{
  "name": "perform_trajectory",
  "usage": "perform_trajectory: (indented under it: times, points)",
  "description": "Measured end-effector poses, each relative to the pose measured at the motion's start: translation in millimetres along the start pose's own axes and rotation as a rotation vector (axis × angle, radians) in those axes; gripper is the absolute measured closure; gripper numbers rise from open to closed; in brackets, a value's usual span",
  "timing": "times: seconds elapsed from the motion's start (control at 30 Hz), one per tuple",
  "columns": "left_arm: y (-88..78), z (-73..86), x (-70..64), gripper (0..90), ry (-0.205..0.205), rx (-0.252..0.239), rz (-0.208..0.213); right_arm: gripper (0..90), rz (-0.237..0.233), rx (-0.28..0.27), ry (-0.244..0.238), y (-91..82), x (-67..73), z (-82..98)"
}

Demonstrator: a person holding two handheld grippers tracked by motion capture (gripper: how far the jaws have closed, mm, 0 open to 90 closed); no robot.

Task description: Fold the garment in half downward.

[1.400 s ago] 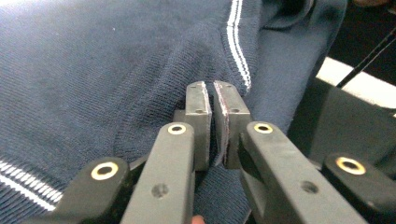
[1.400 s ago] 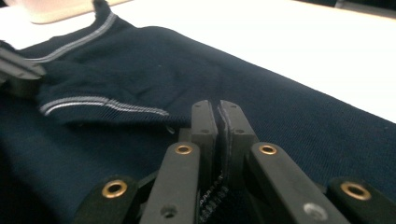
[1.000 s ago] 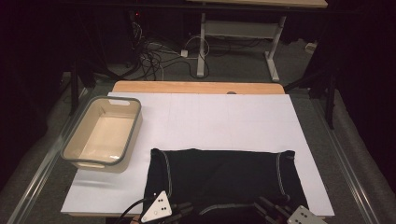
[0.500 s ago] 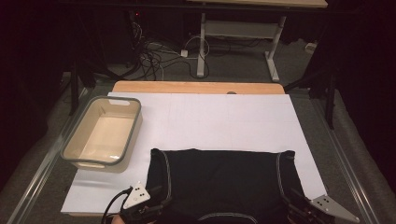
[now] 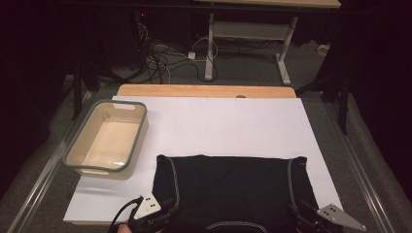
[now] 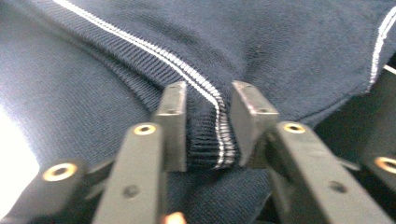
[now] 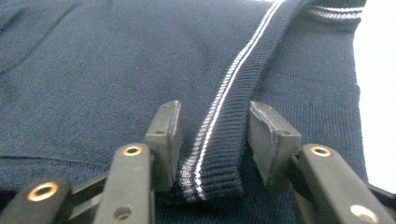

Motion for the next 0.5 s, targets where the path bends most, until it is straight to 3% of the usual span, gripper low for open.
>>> perform_trajectory:
  times: [0.23, 0.37, 0.5]
  points:
    - [-1.7, -1.1, -2.2, 78.7, 0.022, -0.009, -0.019, 80.7, -0.048, 0.011, -0.021, 0.2, 2.9, 0.6]
    - [-3.3, -2.2, -2.4, 80.6, 0.018, -0.016, -0.017, 82.4, -0.041, -0.004, -0.028, -2.5, 3.4, -1.3]
    - [-15.0, -6.0, -5.8, 80.9, 0.021, -0.055, -0.011, 82.4, -0.039, -0.043, -0.022, -14.4, 3.5, -6.1]
Point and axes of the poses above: each handheld gripper's, and its own axes: y roughly forward along the jaws, z roughly out of its underside, x roughly to its left, the point moved 5 cm from there along y, roughly forward along the jaws, and after that the axes turned 5 degrees about z, right-handed, at the moved point
